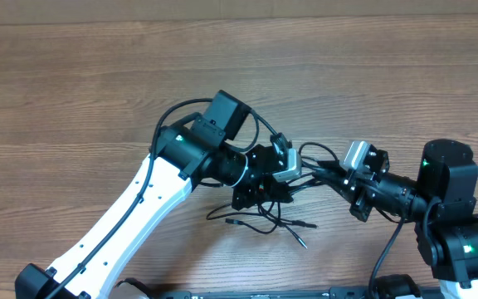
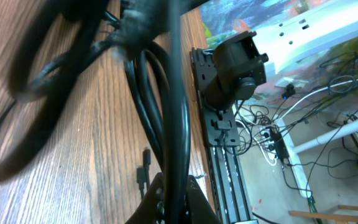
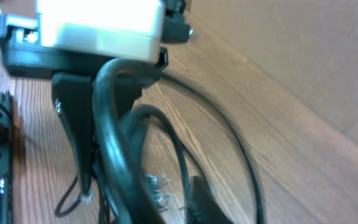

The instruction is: Untangle cables

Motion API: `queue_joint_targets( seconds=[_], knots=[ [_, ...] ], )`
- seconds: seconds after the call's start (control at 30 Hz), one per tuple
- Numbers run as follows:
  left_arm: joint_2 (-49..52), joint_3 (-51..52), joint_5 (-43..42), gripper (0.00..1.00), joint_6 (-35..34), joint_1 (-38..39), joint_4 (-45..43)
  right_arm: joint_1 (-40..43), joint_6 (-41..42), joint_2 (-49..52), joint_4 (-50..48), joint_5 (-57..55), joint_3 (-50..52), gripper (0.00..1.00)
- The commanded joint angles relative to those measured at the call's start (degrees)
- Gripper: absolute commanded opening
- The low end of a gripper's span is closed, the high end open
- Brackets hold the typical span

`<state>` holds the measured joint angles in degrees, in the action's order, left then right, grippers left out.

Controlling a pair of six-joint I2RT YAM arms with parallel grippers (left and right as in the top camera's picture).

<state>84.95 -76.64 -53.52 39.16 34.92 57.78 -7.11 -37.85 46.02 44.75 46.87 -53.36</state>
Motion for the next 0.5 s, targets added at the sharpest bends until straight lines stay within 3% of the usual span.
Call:
queue_joint_targets(
  seconds=[0.0, 0.2, 0.23, 0.3, 0.33, 0.47],
  knots=[
    [1.1, -1.2, -2.8, 0.04, 0.9, 0.4, -0.7, 0.1, 0.1, -0.2, 0.9, 1.0, -1.1, 0.08],
    [1.1, -1.2, -0.5, 0.06, 0.2, 0.3, -1.3, 0.1, 0.3, -0.2, 2.8, 0.6, -1.1, 0.04],
    [1.1, -1.2, 0.5, 0.09, -0.3, 0.3, -1.3, 0.1, 0.8, -0.2, 3.0, 0.5, -1.1, 0.04],
    [1.1, -1.2, 2.6, 0.33, -1.9, 0.3, -1.2, 0.1, 4.4, -0.2, 2.9, -1.4, -1.1, 0.04],
    [1.1, -1.2, 3.5, 1.0, -2.7, 0.3, -1.2, 0.1, 6.4, -0.2, 2.9, -2.9, -1.1, 0.04],
    [1.1, -1.2, 6.9, 1.0, -4.9, 0.3, -1.2, 0.1, 16.8, -0.2, 2.6, -10.5, -1.1, 0.04]
  ],
)
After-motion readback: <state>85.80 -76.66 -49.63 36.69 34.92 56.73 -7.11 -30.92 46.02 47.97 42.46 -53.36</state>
